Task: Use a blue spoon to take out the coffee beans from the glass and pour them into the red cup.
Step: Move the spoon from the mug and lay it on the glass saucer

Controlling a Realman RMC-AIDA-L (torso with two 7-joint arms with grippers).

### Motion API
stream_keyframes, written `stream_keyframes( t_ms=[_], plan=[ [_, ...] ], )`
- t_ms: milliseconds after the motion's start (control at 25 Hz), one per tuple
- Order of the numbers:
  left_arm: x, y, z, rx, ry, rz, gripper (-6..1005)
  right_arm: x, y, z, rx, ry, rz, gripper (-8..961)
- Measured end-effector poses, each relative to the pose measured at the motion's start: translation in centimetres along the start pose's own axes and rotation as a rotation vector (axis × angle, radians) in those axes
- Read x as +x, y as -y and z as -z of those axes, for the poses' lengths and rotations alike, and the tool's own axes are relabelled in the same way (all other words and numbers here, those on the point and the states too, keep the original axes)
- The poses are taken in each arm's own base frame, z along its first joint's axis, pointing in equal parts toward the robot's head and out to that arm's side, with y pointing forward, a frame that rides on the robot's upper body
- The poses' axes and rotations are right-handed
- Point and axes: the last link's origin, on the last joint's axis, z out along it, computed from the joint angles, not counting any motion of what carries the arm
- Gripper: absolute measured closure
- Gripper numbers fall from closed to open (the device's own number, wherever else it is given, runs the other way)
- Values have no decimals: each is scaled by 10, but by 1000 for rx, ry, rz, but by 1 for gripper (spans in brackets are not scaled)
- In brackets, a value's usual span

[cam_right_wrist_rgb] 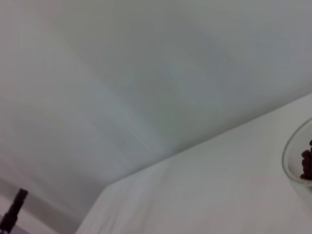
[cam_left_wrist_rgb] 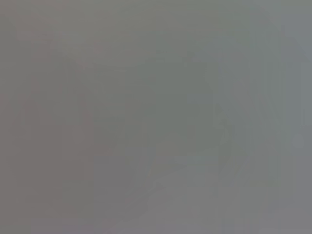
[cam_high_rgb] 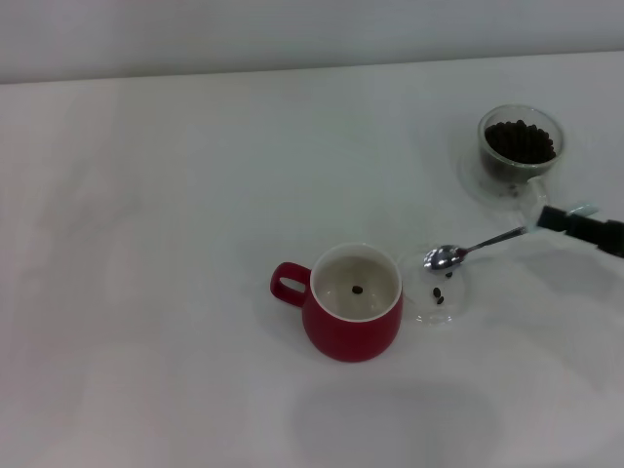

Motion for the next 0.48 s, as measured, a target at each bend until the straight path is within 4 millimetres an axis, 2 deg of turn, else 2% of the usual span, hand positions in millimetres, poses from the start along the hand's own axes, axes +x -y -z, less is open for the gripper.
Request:
stream_keyframes(
  t_ms=[480],
  plan=[
    [-4,1,-1,12,31,1,496,8,17,-27,132,-77,64,811]
  ],
)
